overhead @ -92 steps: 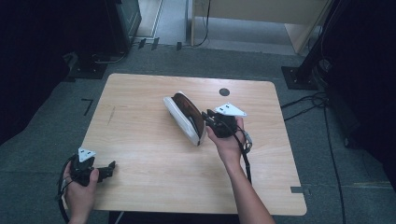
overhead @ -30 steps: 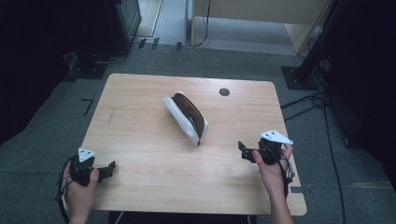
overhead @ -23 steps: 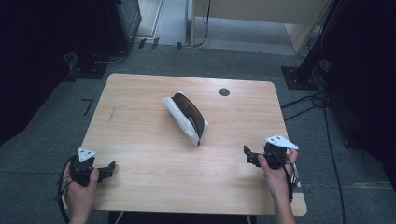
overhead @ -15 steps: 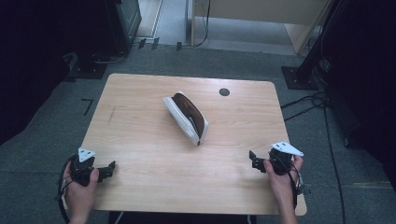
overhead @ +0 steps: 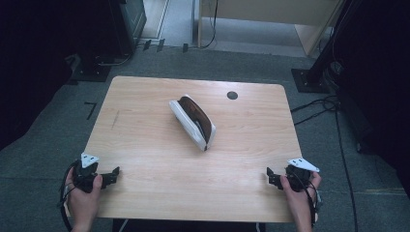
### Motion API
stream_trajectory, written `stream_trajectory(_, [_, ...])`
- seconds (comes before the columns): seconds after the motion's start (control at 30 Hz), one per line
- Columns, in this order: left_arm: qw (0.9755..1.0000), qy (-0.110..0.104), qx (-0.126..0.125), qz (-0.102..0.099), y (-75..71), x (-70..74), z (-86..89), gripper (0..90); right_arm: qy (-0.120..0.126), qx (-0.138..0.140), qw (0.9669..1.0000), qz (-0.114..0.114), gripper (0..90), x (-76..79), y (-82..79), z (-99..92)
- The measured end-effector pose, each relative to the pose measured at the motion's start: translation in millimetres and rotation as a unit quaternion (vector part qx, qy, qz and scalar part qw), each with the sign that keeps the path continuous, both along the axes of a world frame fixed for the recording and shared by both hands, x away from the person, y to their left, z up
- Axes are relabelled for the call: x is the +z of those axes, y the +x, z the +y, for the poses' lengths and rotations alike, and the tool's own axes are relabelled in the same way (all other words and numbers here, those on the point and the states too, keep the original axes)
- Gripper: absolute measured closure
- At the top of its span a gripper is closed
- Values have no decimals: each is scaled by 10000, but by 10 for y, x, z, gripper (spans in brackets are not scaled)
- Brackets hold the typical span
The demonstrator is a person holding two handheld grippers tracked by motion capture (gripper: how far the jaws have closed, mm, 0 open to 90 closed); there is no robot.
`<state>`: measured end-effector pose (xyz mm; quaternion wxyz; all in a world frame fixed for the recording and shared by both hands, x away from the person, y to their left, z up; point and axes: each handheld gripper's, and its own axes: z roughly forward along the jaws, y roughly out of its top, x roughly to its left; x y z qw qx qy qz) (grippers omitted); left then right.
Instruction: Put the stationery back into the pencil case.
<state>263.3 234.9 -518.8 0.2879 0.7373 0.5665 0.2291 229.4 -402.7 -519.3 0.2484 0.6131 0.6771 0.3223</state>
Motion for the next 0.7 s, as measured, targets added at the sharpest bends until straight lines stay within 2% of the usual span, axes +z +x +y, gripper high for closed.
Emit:
stream_trajectory(0.17, [10000, 6, -7, 6, -1, 1, 1, 0, -70, -12, 9999, 104, 0, -62, -15, -20])
stream_trajectory(0.23, [10000, 0, 0, 0, 0, 0, 0, 0, -192, 11, 9996, 220, 0, -73, -1, 0])
stream_trajectory(0.37, [10000, 6, -7, 6, -1, 1, 1, 0, -194, 47, 9996, 217, 0, -74, 2, -2])
stream_trajectory(0.47, [10000, 5, -6, 6, -1, 1, 1, 0, -184, -93, 9995, 234, 0, -72, 7, -7])
stream_trajectory(0.7, [10000, -2, -1, 5, 0, 1, 0, 0, -186, -73, 9995, 234, 0, -72, 10, -9])
